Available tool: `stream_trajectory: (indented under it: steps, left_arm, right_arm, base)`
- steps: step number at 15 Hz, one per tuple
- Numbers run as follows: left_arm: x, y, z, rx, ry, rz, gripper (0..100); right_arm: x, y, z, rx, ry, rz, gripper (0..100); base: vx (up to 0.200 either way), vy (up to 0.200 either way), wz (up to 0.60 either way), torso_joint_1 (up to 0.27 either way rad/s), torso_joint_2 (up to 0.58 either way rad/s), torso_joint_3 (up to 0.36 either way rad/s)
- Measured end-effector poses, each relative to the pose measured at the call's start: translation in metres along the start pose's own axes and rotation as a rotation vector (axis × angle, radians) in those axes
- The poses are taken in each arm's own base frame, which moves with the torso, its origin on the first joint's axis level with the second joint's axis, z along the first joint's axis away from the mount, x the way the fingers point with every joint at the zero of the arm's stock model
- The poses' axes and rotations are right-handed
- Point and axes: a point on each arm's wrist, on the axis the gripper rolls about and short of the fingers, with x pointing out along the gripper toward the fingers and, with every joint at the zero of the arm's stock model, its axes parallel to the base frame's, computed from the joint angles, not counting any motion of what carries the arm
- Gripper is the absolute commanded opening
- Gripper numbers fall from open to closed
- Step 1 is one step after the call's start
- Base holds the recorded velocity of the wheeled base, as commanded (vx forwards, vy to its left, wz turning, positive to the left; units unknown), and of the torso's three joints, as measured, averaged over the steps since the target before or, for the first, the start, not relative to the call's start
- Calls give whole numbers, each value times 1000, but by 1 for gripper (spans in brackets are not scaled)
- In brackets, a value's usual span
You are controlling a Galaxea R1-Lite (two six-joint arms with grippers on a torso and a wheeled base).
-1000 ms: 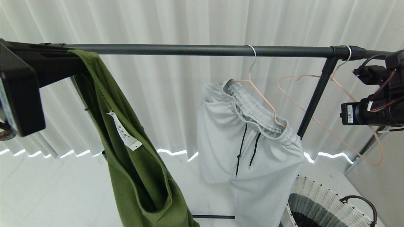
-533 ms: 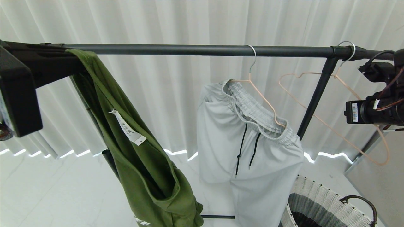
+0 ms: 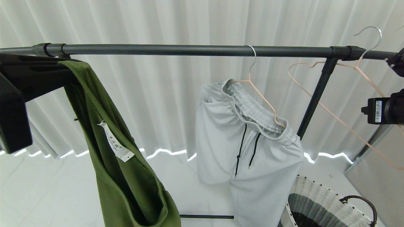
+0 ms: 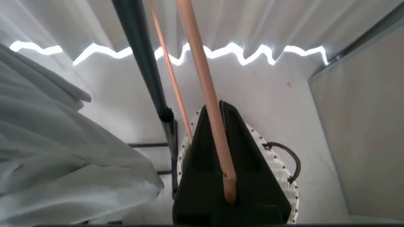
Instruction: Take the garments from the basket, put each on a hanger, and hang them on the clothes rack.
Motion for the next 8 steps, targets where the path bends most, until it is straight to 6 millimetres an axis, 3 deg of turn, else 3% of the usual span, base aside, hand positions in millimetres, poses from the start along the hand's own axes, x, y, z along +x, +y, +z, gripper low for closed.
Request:
stream_trajectory:
  steps: [4, 8]
  left_arm:
    - [-1, 0, -2, 3, 4, 4, 0]
    - [-1, 0, -3, 5, 9, 8, 0]
  right_arm:
    - [-29, -9, -21, -101, -5, -1, 0]
    - [-57, -19, -49, -156, -9, -2, 0]
  base:
    - [0, 0, 0, 0, 0, 0]
    - [-200, 0, 0, 6, 8, 2]
